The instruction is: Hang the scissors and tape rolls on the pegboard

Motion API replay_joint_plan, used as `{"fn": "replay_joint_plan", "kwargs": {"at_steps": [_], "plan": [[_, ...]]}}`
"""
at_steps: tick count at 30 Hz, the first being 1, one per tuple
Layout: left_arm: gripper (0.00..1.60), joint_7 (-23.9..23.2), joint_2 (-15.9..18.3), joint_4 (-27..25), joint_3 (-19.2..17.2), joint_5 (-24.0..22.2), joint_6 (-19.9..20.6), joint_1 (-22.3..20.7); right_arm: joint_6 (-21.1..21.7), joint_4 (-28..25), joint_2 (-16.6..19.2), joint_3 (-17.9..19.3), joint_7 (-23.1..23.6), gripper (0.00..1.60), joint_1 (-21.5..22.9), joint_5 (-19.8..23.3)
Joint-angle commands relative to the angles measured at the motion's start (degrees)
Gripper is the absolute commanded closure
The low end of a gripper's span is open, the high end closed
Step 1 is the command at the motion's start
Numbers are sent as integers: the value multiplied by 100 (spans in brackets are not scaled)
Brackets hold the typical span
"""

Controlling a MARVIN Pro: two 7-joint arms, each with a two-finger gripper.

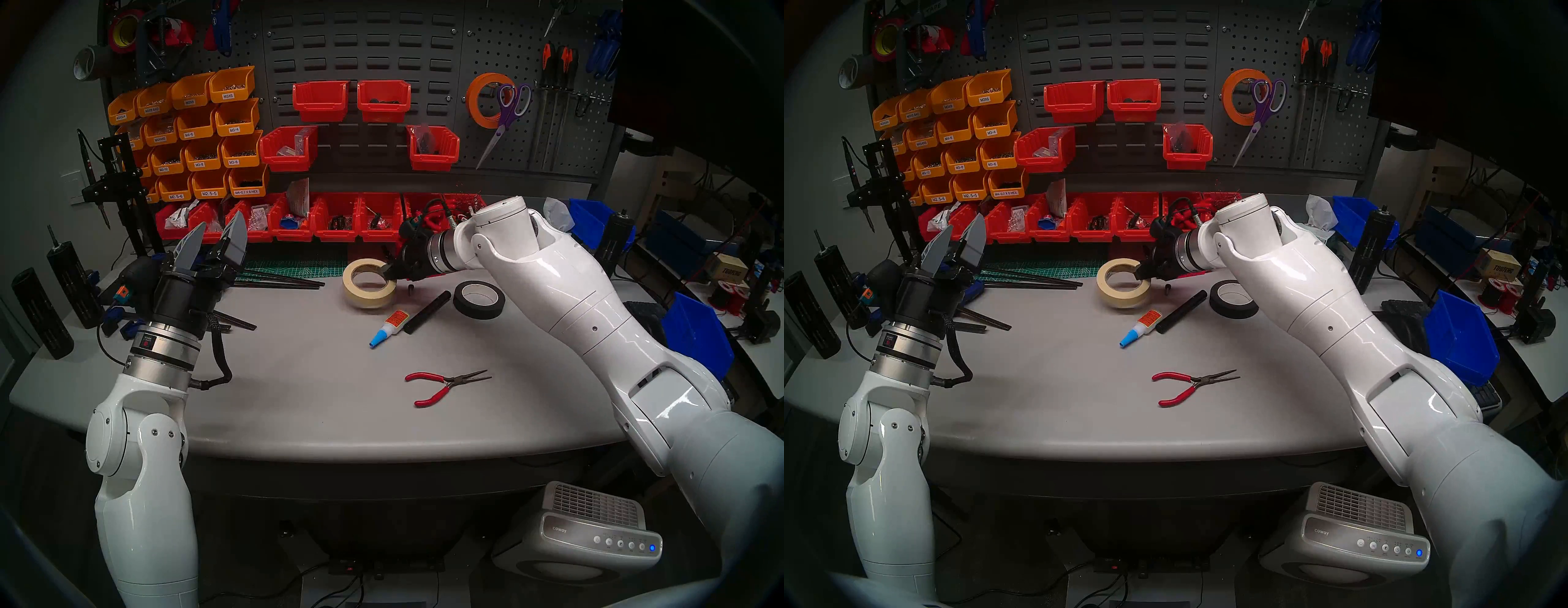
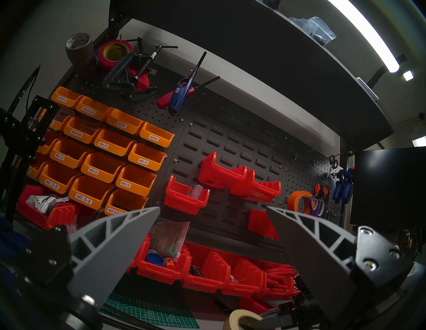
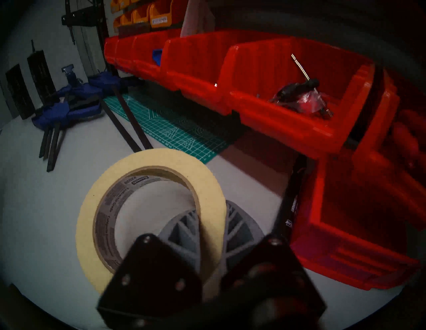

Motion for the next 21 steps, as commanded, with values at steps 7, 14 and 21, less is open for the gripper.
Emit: {"fn": "replay_joint_plan", "kwargs": {"at_steps": [7,14,21], "plan": [[0,-23,14,-157,9,-12,-49,-92,-919,-1128,353,1218,-78,160,-520,588],[0,-25,15,-152,9,-13,-47,-92,-1265,-1648,510,1674,-176,160,-815,749],[0,-26,16,-148,8,-13,-46,-92,-1752,-2053,689,2223,-393,160,-1072,759]]}}
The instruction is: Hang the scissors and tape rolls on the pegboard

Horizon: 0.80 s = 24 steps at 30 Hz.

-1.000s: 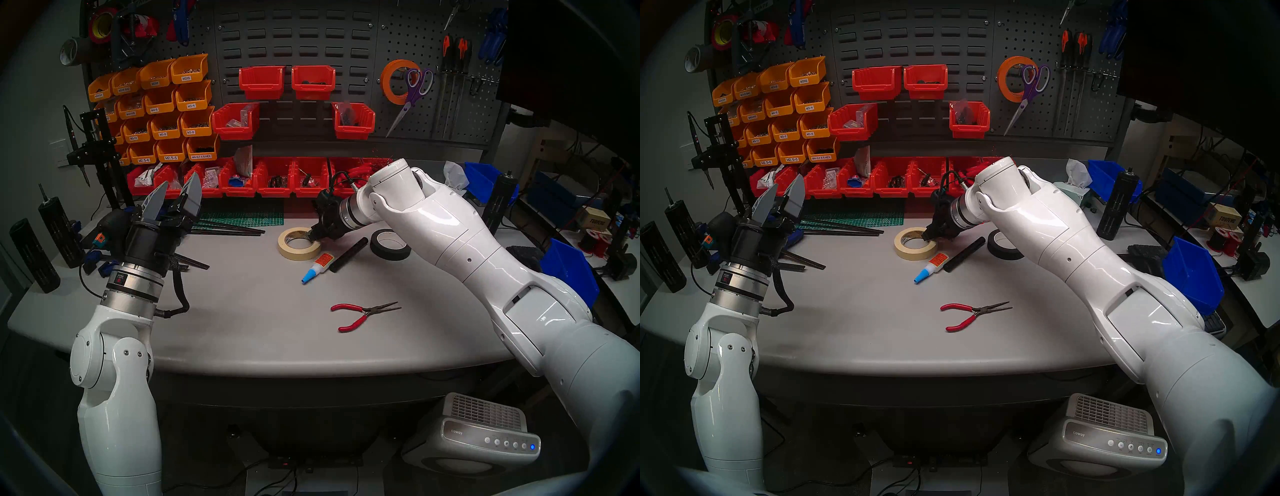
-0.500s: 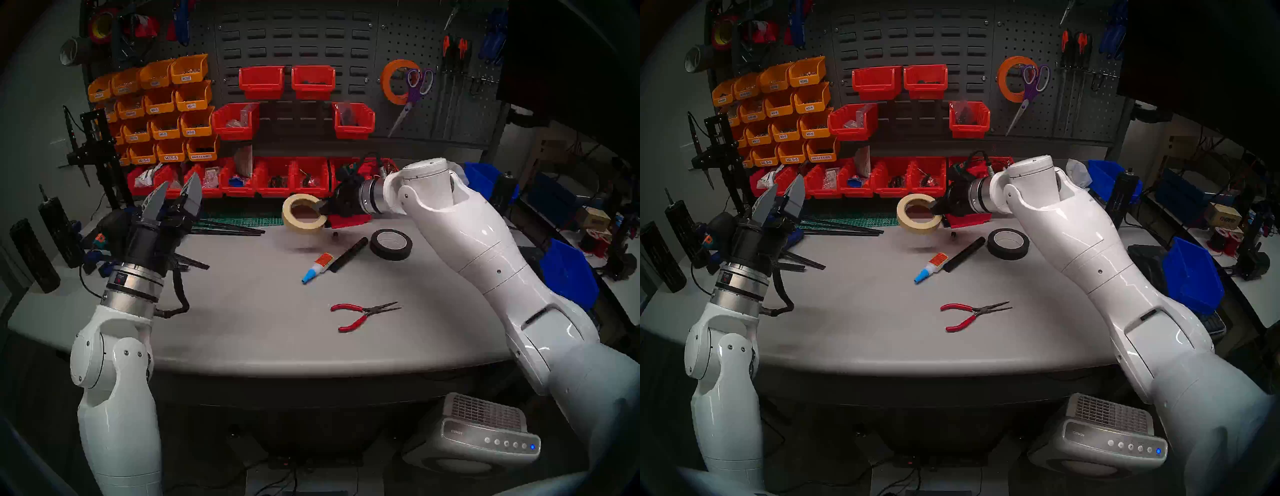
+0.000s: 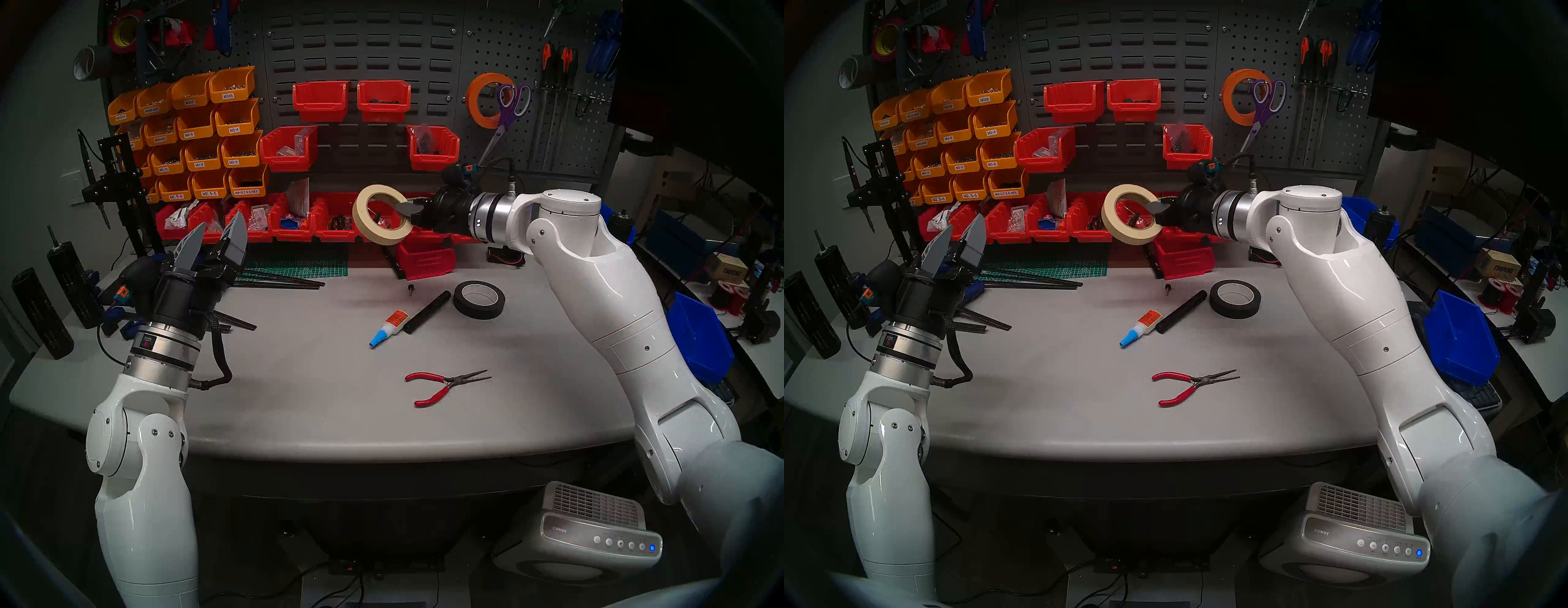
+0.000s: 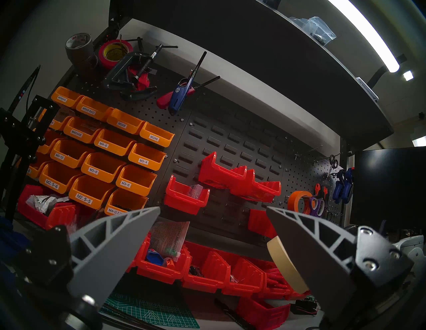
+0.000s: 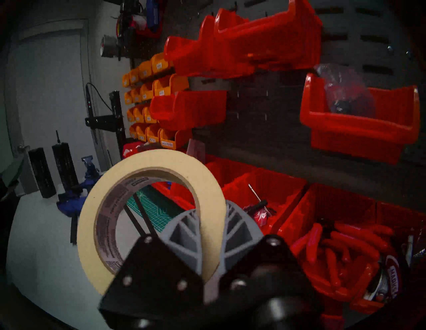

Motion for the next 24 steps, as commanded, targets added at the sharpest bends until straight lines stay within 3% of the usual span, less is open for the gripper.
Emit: {"fn": "replay_joint_plan", "kwargs": {"at_steps": [1,13,24], "plan": [[0,-22,14,-155,9,-12,-47,-92,-607,-665,228,736,-209,160,-151,74],[0,-22,11,-166,10,-11,-52,-94,-1458,-1531,374,1767,-1054,160,-1083,-73],[0,-18,6,-177,12,-7,-57,-93,-2182,-2138,363,2201,-1978,160,-2071,-700]]}}
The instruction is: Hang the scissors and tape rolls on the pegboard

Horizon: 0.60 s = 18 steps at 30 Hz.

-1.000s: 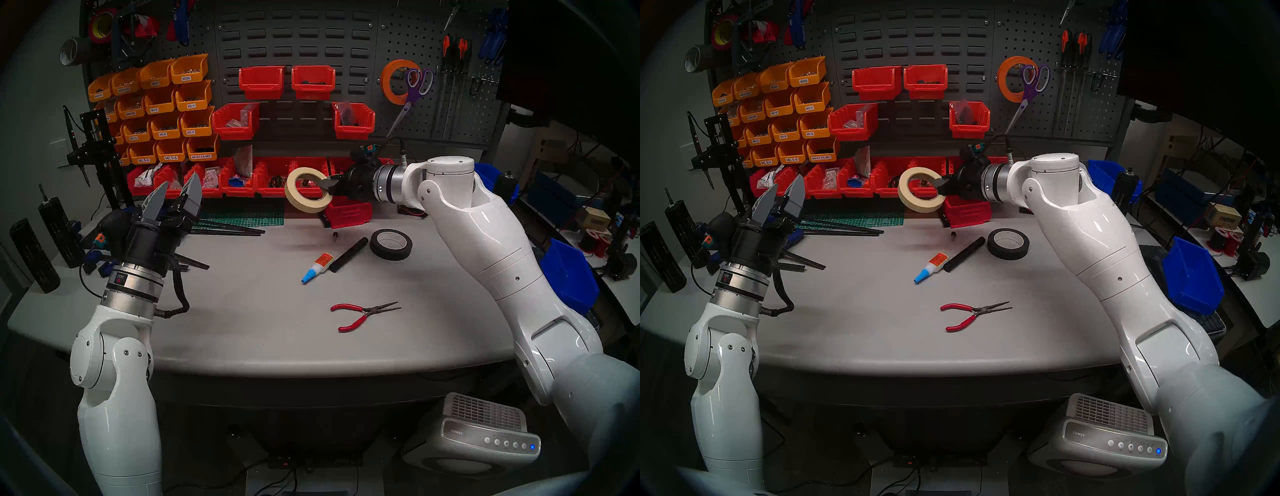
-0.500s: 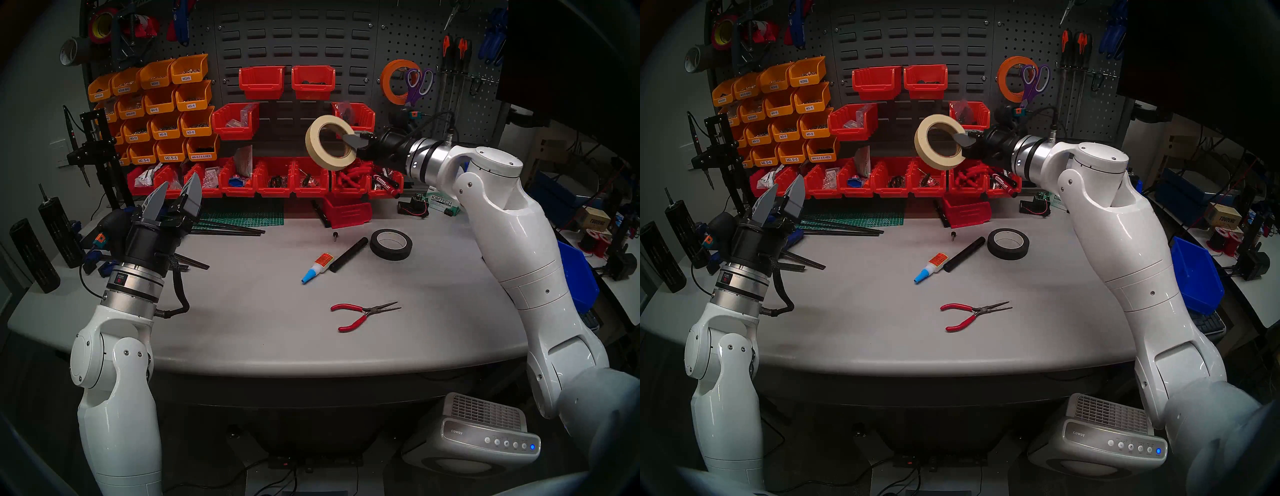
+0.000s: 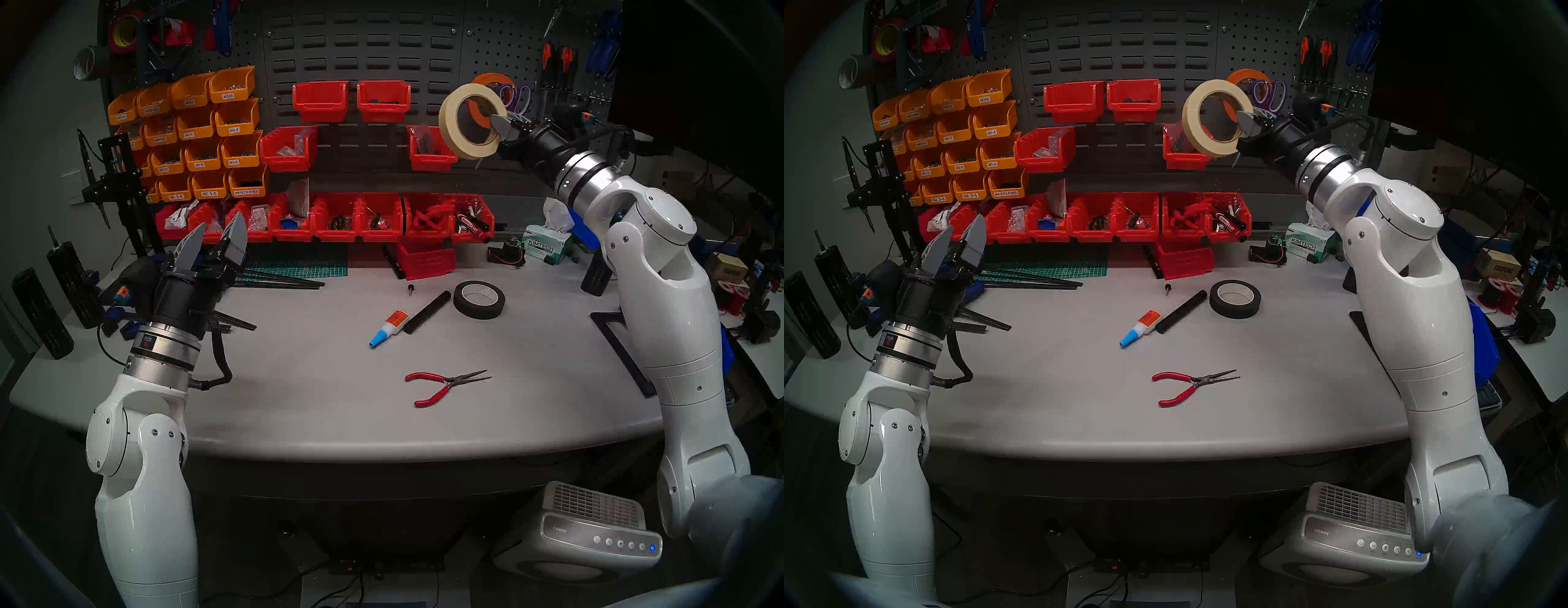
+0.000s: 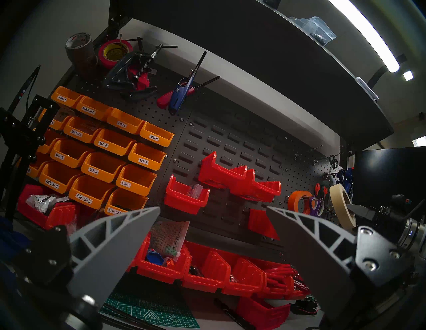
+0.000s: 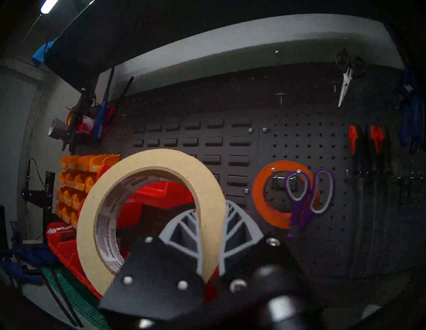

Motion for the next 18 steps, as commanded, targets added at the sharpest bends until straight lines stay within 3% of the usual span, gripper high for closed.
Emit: {"fn": "replay_joint_plan", "kwargs": {"at_steps": [1,10,18], "plan": [[0,-16,5,-180,12,-7,-57,-92,-574,-516,-31,394,-545,160,-659,-324],[0,-12,1,-186,13,-3,-60,-91,-1102,-525,-275,615,-851,160,-1060,-435],[0,-15,3,-182,12,-5,-57,-92,-1189,-287,-348,543,-792,160,-665,-409]]}}
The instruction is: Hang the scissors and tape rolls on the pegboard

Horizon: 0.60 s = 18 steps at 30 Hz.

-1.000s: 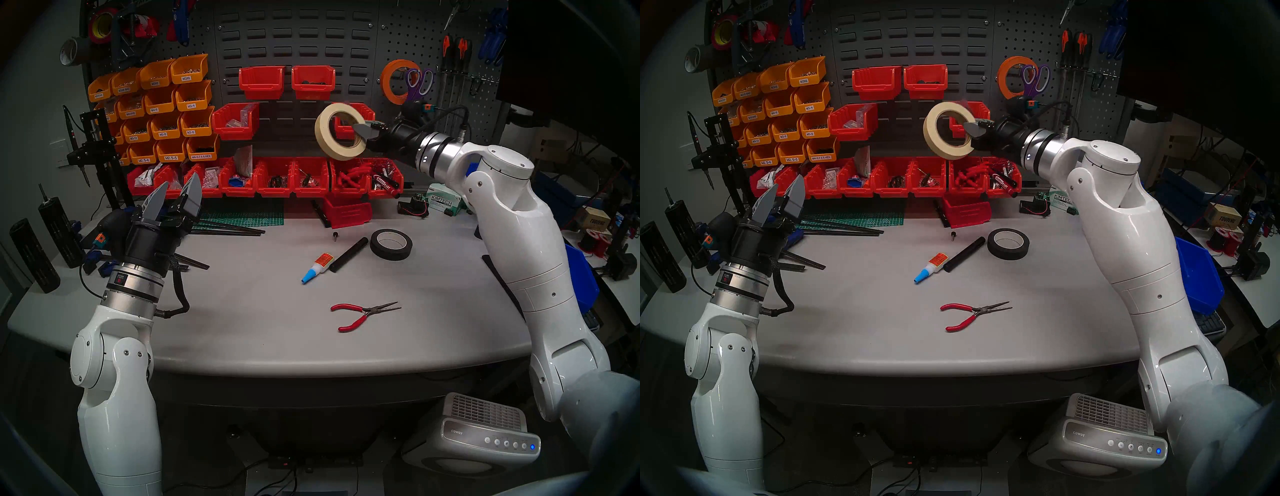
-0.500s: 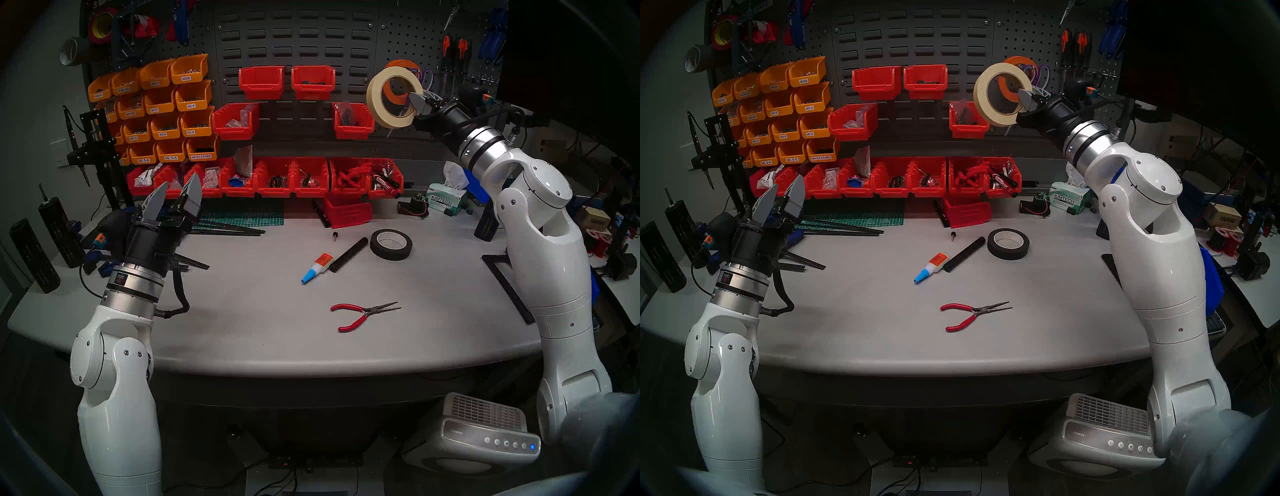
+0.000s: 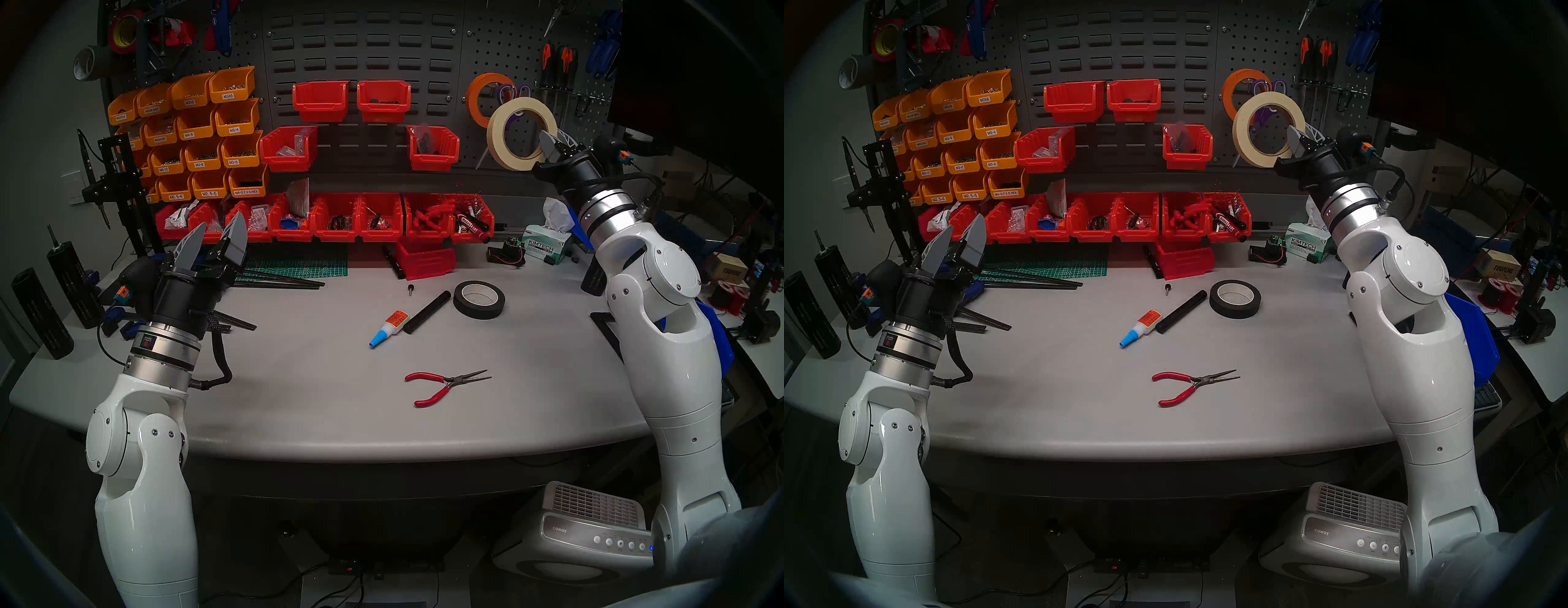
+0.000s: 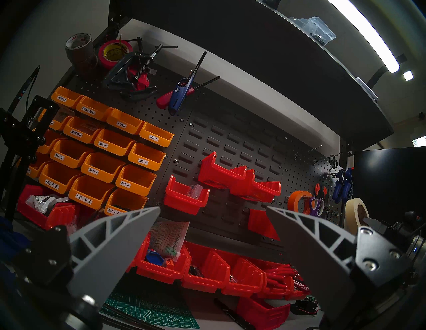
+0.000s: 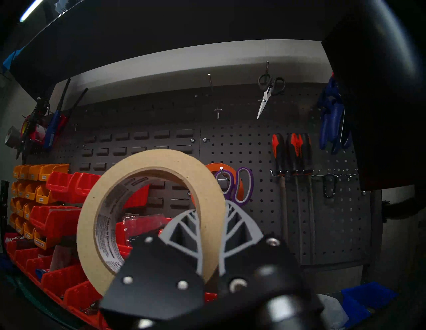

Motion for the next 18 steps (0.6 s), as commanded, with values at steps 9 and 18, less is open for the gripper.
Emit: {"fn": "replay_joint_plan", "kwargs": {"at_steps": [9,18], "plan": [[0,-18,8,-171,10,-9,-54,-92,-108,299,-151,84,-54,160,827,53],[0,-20,11,-164,9,-12,-51,-93,-12,536,-164,53,-5,160,1134,187]]}}
